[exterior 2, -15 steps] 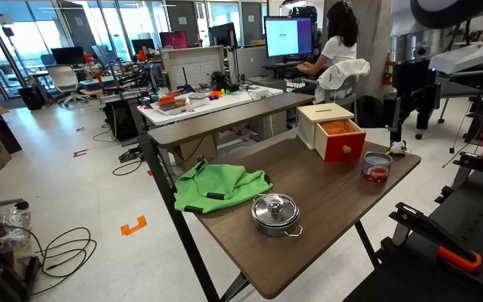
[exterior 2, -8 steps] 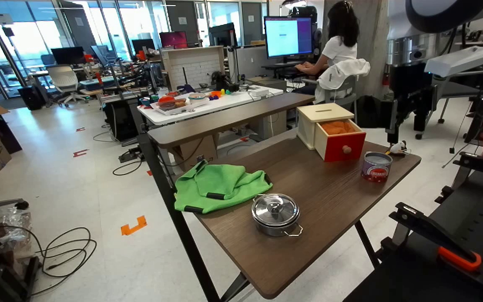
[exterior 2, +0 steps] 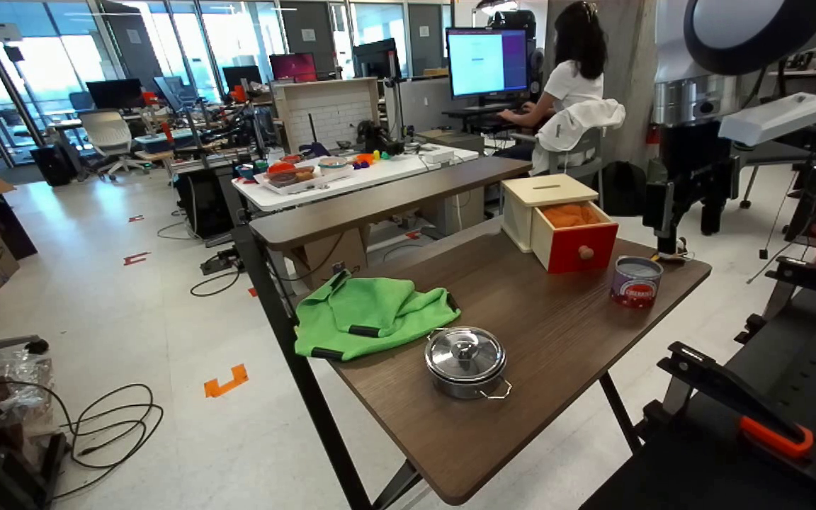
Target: Move the can to the left of the drawer
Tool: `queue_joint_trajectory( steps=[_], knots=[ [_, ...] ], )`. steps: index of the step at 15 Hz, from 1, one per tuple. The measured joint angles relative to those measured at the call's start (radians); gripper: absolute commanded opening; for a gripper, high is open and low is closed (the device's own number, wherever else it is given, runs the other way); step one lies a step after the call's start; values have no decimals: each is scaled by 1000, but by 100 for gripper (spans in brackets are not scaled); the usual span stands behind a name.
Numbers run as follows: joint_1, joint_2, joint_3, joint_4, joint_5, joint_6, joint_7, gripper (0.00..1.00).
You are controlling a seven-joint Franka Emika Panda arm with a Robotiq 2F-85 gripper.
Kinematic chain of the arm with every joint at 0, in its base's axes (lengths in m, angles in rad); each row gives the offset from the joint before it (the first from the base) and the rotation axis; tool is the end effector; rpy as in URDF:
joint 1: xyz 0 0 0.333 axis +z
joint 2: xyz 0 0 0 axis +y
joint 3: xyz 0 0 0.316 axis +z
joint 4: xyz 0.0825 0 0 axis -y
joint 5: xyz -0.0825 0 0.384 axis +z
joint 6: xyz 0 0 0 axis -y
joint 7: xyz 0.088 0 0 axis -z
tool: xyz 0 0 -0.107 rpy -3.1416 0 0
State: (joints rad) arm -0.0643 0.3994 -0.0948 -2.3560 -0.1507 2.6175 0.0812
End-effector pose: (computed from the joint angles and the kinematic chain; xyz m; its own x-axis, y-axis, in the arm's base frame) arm 0.4863 -0.0777 0.1500 0.9850 -0.1057 -0.1362 -0.0918 -0.9903 0.1045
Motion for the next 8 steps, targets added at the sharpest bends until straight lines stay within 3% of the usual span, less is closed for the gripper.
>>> queue_joint_trajectory(
  steps=[8],
  knots=[
    [2,88,9,22,6,153,-1,100]
  ],
)
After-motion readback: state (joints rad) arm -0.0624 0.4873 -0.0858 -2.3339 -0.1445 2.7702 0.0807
